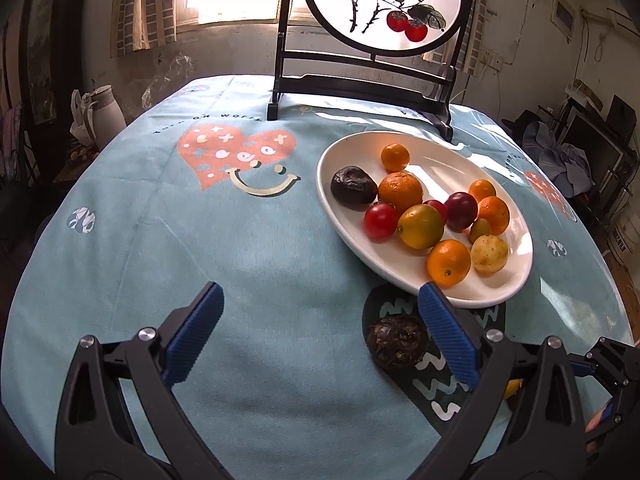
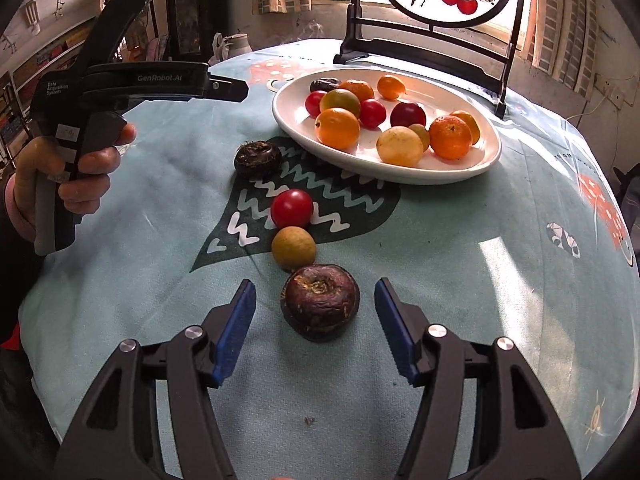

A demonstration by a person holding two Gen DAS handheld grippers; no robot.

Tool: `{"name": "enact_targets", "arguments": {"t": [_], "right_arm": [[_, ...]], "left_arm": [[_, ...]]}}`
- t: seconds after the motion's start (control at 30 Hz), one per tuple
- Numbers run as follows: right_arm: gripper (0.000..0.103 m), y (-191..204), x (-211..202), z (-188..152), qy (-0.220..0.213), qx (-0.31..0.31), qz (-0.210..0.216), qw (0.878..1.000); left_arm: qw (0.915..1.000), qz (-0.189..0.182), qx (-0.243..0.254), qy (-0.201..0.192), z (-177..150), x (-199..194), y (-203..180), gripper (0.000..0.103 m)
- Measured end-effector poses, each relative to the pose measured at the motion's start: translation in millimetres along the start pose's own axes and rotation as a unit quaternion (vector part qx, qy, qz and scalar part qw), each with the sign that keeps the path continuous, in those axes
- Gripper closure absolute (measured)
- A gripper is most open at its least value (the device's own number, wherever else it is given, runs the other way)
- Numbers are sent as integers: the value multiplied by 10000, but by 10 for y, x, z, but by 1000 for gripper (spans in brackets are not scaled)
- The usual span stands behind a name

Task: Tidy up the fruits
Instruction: 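Withdraw both tools and approach the dark fruits with the right tool, then grasp a dark brown fruit with the right tool while the left tool grasps another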

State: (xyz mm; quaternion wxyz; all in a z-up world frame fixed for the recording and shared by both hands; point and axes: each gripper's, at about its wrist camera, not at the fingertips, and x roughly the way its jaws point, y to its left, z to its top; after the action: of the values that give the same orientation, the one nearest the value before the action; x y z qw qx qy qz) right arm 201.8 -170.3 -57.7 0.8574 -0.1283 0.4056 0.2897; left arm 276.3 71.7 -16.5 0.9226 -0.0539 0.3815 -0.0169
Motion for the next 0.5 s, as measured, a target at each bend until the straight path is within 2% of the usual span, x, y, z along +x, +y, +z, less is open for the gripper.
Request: {"name": "enact_targets", "arguments": {"t": [0.23,0.27,0.3,0.37,0.5], "right_arm": [[41,33,60,-21,115,-95,-101,9998],[42,32,62,-21,118,-93,-93,9998],[50,24,62,-23,116,-78,-73,9999],[59,6,76,-22,151,-31,-47,9999],[61,-71,66,-23,148,150,87,9997]], "left_arm": [[10000,13,5,5,0,4,-3,4],[10000,17,4,5,-4,6,-1,4],[10000,19,4,3,-3,6,-1,4],[10000,29,7,6,-10,11,3,4],[10000,56,26,36,-19,32,8,4]]}}
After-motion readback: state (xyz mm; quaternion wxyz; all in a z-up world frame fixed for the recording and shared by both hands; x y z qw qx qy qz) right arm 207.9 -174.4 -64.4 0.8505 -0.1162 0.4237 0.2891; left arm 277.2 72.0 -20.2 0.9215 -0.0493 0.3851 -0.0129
